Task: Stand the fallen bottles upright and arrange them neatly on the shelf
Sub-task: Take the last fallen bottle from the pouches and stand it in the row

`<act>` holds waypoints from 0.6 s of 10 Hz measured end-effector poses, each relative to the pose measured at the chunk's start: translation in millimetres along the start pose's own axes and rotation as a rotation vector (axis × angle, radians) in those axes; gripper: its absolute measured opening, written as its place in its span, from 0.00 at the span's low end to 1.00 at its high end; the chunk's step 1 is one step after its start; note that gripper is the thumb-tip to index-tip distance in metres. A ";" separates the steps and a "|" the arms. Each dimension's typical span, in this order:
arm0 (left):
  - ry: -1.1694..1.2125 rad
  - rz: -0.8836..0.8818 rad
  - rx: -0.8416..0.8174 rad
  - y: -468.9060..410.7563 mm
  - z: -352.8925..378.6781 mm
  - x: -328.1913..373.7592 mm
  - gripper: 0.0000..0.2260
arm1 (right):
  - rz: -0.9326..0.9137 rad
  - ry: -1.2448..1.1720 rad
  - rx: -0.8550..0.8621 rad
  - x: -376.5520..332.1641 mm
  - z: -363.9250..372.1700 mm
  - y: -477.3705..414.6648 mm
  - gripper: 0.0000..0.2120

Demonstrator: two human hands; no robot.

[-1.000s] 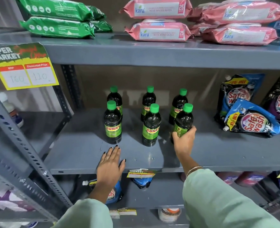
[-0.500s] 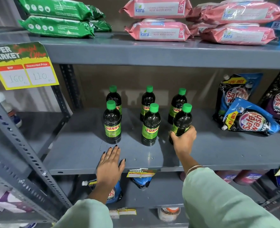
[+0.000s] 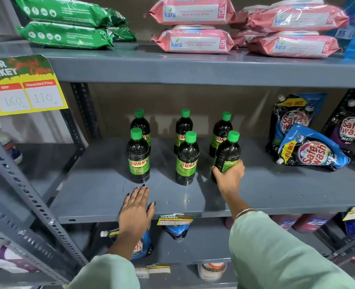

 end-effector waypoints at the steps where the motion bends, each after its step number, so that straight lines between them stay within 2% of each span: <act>1: -0.005 0.002 0.000 0.4 0.3 0.1 0.26 | 0.035 -0.058 -0.043 6.6 2.3 1.3 0.32; 3: -0.008 0.003 0.004 0.5 0.4 -0.2 0.26 | 0.038 0.027 0.073 6.0 -10.3 -1.7 0.33; 5: -0.003 0.010 0.011 -0.3 0.2 1.4 0.26 | 0.103 -0.034 -0.034 22.8 -2.7 1.2 0.28; 6: -0.002 0.009 0.010 -0.2 1.2 0.7 0.26 | 0.103 0.017 0.012 21.9 -9.0 -0.4 0.28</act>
Point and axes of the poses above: each hand's wrist, its own y-axis away from the middle knuckle, its own z-axis out of the palm, x = y × z, the point moved 10 cm from there along -y, towards the middle knuckle, and after that the axes turned 8 degrees about x, right-handed, at the moved point
